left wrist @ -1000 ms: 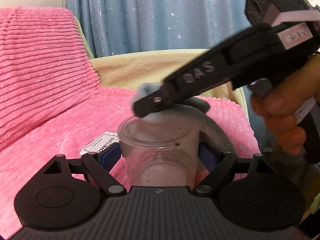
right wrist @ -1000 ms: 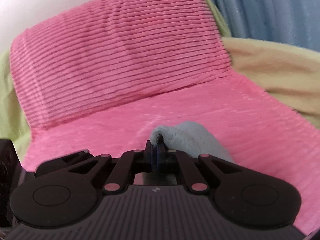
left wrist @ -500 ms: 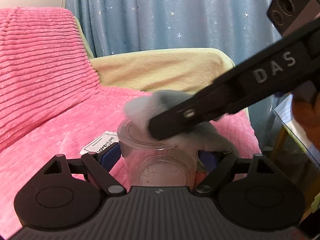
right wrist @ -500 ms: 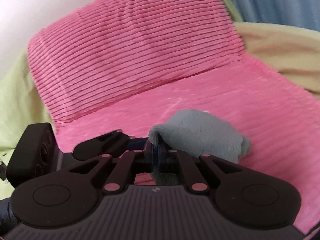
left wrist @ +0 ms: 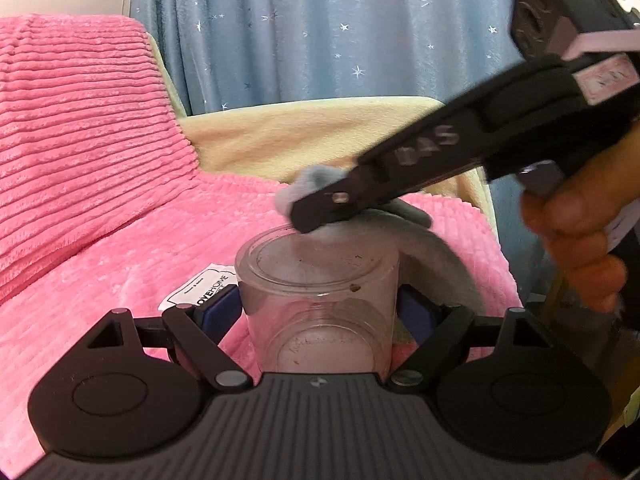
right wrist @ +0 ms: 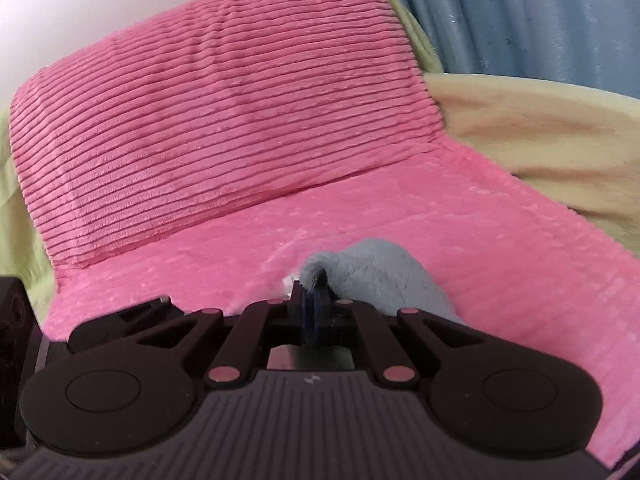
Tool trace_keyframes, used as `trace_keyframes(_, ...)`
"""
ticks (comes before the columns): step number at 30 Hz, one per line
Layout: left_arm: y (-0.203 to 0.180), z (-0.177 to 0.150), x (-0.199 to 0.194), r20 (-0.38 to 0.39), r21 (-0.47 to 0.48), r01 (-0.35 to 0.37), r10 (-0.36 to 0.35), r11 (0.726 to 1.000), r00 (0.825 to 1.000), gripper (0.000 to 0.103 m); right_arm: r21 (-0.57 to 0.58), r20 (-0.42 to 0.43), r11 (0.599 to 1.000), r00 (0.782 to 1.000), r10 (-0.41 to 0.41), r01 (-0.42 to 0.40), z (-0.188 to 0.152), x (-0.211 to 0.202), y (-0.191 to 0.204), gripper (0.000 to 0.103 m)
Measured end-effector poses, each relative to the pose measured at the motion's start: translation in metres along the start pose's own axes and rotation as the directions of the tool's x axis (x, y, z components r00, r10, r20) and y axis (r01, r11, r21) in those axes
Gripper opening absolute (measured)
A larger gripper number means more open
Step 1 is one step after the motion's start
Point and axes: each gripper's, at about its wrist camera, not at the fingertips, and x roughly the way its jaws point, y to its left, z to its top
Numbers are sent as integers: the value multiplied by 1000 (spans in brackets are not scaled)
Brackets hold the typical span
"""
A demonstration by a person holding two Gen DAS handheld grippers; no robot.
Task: Clean container
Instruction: 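Wipe the jar rim and inside with the cloth in the right tool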
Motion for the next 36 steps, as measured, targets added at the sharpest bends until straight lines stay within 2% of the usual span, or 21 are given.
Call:
trace_keyframes(5,-5,-1,-1,-3,17,-6,6,1000,1000,84,9,-16,999,999,46,-45,-5,-4,0,1)
trace_keyframes(16,-1,-2,-4,-6,-10,-7,7,1000,1000,84,34,-40,991,990,134,-133,-12,-6,2,1)
trace_keyframes(20,2,-2,-3,-5,-19,-6,6,1000,1000,84,38,-19,993,993,116,-115,-7,7,2,1)
trace_keyframes(27,2,-1,-3,-4,-12,-2,2,1000,1000,84,2,32,1000,999,4,-4,0,15,-8,1)
trace_keyframes(31,3,-1,-2,-2,-4,4,-4,1000,1000,84,-26,20,999,999,-43,43,0,4,-14,1)
trace_keyframes(36,2,-1,-2,0,1,4,-4,1000,1000,84,-23,-13,999,999,-46,45,-4,-15,-18,1)
